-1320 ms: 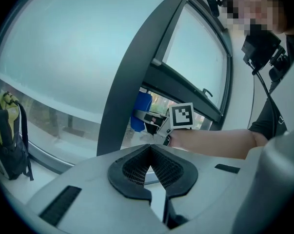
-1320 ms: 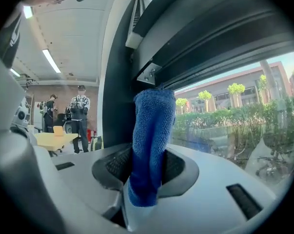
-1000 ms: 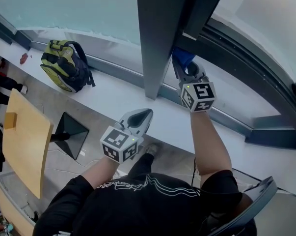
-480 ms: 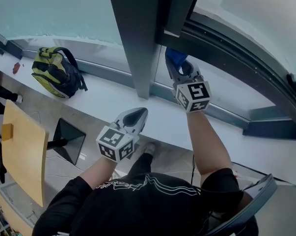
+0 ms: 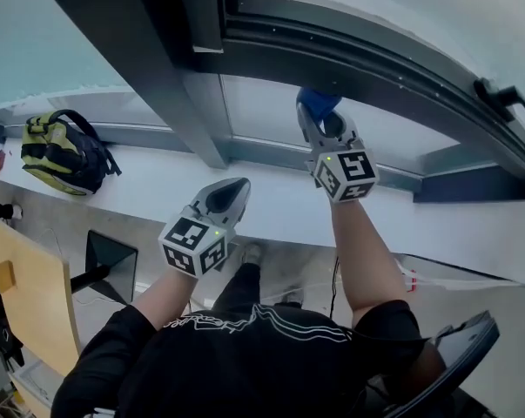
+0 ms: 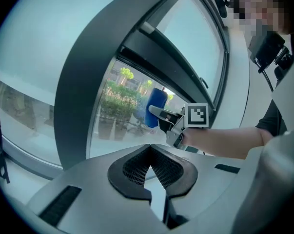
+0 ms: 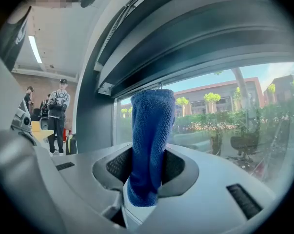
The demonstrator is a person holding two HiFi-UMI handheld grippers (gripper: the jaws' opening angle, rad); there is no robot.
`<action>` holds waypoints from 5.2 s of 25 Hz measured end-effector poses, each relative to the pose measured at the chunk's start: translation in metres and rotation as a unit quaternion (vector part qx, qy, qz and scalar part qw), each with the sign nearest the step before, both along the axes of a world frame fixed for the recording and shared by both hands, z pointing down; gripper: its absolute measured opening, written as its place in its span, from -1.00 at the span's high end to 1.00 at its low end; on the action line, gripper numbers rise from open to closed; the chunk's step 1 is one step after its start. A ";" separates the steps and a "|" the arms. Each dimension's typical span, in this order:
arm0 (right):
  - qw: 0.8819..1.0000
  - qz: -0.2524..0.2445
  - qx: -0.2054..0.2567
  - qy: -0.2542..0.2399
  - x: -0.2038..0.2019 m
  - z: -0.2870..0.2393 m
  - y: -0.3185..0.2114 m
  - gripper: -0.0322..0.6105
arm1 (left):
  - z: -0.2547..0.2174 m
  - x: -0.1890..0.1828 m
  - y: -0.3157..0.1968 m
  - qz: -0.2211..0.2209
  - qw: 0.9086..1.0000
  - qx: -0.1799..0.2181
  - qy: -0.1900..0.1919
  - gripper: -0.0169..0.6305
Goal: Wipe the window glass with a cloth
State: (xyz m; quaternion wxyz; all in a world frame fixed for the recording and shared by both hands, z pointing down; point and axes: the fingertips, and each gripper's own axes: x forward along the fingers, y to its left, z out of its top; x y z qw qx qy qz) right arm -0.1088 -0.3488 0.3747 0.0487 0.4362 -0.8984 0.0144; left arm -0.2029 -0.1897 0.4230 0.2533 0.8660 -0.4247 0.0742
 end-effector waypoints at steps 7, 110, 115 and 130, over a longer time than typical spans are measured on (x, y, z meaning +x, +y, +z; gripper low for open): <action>0.997 0.078 -0.001 0.009 0.106 0.001 -0.001 0.52 | 0.007 0.062 0.005 0.034 0.999 -0.016 0.004 0.93; 0.996 -0.074 -0.049 0.002 -0.066 0.150 0.004 0.52 | 0.109 -0.014 0.046 -0.109 0.987 -0.113 0.044 0.93; 0.999 -0.032 -0.040 -0.002 0.012 0.148 0.005 0.52 | 0.123 0.035 0.054 -0.083 0.986 -0.135 0.045 0.93; 0.987 0.158 -0.033 0.007 0.336 0.153 0.020 0.52 | 0.145 0.219 0.073 0.044 0.984 -0.171 0.032 0.93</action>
